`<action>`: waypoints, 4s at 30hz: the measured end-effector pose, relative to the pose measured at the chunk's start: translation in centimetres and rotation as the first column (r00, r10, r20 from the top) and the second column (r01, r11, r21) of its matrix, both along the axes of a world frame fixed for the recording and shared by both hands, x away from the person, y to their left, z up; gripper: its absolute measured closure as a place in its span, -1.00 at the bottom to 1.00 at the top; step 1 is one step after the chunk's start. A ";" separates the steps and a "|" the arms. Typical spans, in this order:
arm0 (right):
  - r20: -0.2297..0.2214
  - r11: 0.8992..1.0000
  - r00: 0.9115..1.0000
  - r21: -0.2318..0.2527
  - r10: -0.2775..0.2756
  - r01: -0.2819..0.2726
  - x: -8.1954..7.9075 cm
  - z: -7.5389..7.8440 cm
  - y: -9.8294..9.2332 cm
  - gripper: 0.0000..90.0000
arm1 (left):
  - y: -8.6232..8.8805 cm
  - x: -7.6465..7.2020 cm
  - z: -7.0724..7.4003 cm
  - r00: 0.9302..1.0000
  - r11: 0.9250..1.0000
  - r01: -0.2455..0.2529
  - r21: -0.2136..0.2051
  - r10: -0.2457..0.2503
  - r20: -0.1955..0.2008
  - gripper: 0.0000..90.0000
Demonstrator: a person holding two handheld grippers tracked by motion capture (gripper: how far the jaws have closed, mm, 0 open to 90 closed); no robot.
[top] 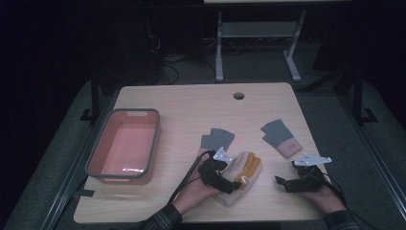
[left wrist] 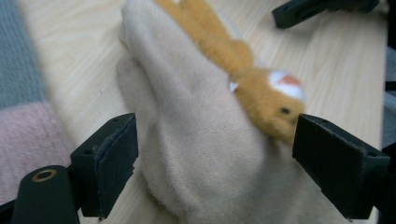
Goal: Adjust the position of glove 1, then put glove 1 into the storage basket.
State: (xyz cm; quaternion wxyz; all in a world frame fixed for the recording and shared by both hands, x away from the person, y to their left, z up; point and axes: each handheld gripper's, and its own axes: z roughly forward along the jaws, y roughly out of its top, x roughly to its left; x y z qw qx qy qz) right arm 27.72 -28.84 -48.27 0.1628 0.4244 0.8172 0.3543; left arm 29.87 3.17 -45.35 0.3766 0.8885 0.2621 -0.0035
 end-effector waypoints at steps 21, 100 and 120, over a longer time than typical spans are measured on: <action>0.001 1.000 1.000 -0.001 0.002 -0.002 0.0 0.0 0.0 -0.80 | 0.5 0.2 -1.4 0.997 0.997 0.050 -0.058 -0.053 -0.064 0.22; 0.004 1.000 1.000 -0.001 0.005 -0.005 0.1 0.0 0.0 -0.80 | 15.4 5.0 10.2 0.996 0.973 -0.089 -0.214 0.087 -0.022 0.71; 0.003 1.000 1.000 -0.001 0.005 -0.005 0.1 0.0 0.0 -0.80 | 22.8 5.5 11.3 0.970 0.938 -0.239 -0.251 0.240 -0.026 0.71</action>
